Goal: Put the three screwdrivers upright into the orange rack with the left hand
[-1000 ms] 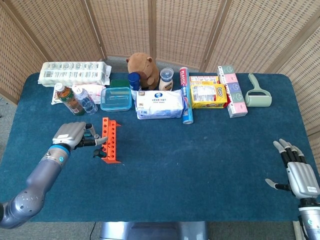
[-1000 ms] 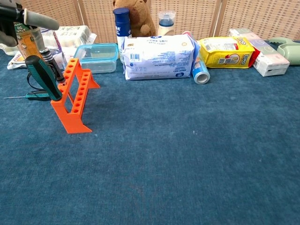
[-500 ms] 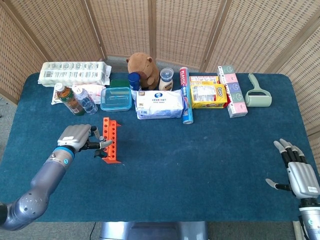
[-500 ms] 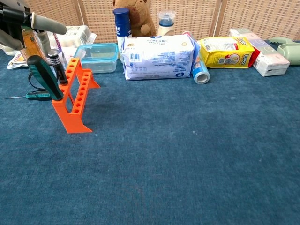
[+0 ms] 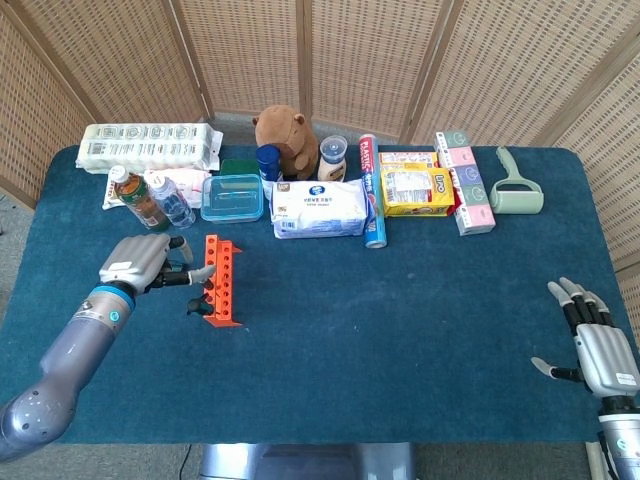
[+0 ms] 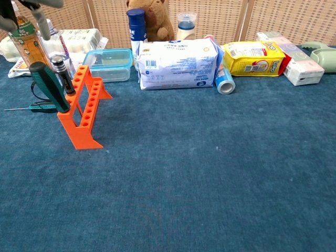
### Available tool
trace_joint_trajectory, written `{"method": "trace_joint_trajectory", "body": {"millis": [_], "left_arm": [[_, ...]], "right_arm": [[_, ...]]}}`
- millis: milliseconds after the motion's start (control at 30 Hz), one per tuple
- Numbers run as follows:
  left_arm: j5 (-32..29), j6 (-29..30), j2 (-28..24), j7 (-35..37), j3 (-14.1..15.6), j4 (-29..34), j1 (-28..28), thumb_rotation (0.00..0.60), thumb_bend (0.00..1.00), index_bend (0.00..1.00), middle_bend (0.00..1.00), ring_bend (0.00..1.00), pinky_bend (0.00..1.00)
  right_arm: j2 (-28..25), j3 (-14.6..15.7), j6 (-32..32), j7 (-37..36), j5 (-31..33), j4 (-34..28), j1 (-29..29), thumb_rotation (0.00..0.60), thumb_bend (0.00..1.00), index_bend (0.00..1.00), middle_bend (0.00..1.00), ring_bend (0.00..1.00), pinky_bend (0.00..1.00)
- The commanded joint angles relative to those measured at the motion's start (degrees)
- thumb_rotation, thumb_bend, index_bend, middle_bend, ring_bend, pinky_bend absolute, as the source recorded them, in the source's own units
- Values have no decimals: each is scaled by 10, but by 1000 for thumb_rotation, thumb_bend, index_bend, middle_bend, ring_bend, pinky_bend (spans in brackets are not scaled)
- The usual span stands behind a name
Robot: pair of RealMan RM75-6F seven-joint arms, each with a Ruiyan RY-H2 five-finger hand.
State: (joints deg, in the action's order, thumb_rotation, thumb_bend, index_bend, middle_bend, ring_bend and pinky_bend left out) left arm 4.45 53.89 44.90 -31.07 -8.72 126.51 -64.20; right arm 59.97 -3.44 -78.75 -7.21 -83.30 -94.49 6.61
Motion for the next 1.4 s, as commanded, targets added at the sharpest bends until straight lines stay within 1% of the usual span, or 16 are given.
{"method": "trace_joint_trajectory", "body": {"millis": [33, 67, 100, 133, 167, 233, 300, 433, 567, 667, 733, 800, 867, 1067, 1167, 1400], "left_arm": [[75, -2, -9, 31, 6, -9, 42, 9, 7, 344, 538, 652, 920], [85, -4, -11, 35, 8, -11, 48, 41, 12, 297, 369, 505, 867], [98, -6, -13, 40, 11, -14, 56, 69, 14, 258, 280, 428, 836], [108, -8, -13, 43, 14, -17, 62, 132, 16, 192, 162, 331, 791], [122, -11, -14, 48, 18, -21, 70, 192, 16, 117, 77, 256, 747], [140, -12, -12, 53, 23, -28, 80, 262, 17, 19, 5, 155, 677], [166, -2, -4, 55, 31, -42, 94, 275, 17, 0, 0, 113, 642], [217, 17, 29, 73, 46, -81, 128, 368, 12, 0, 0, 76, 600], [253, 22, 58, 88, 57, -124, 153, 414, 9, 0, 0, 48, 545], [271, 17, 80, 103, 62, -159, 168, 486, 10, 0, 0, 53, 537], [282, 13, 94, 111, 66, -185, 177, 547, 17, 0, 2, 110, 550], [288, 10, 110, 115, 69, -209, 184, 587, 28, 0, 83, 260, 604], [294, 10, 124, 117, 70, -230, 189, 600, 38, 0, 299, 475, 706], [303, 4, 175, 118, 75, -301, 201, 600, 97, 0, 814, 918, 973], [307, 14, 211, 120, 72, -341, 210, 600, 161, 0, 962, 998, 1000], [269, 1, 241, 102, 66, -365, 213, 600, 298, 0, 1000, 1000, 1000]], "right_arm": [[0, 0, 0, 1, 0, 0, 0, 600, 17, 0, 29, 8, 9], [0, 0, 1, 1, 0, 0, 0, 600, 17, 0, 30, 8, 9], [1, 0, 1, 2, 0, 0, 1, 600, 17, 0, 30, 8, 9], [1, 0, 1, 3, 0, 0, 1, 600, 17, 0, 30, 8, 9], [1, 0, 1, 3, 0, 0, 1, 600, 17, 0, 29, 8, 9], [1, 0, 1, 4, 0, -1, 0, 600, 17, 0, 29, 8, 9], [1, 0, 1, 4, 0, -1, 0, 600, 17, 0, 29, 8, 9], [2, 1, 1, 6, 0, -2, 0, 600, 17, 0, 30, 8, 9], [2, 1, 0, 7, -1, -2, 0, 600, 17, 0, 30, 8, 9], [2, 1, 0, 7, -1, -2, 0, 600, 17, 0, 29, 8, 9], [2, 1, 0, 7, 0, -2, 0, 600, 16, 0, 29, 8, 9], [2, 1, 0, 8, 0, -1, 0, 600, 17, 0, 29, 8, 9], [3, 1, 1, 9, 0, -1, 1, 600, 17, 0, 29, 8, 9], [5, 2, 4, 14, 1, -1, 2, 600, 17, 0, 30, 9, 9], [7, 2, 6, 18, 2, 0, 3, 600, 17, 0, 29, 9, 9], [10, 2, 9, 24, 5, 0, 4, 600, 17, 0, 29, 9, 9]]}}
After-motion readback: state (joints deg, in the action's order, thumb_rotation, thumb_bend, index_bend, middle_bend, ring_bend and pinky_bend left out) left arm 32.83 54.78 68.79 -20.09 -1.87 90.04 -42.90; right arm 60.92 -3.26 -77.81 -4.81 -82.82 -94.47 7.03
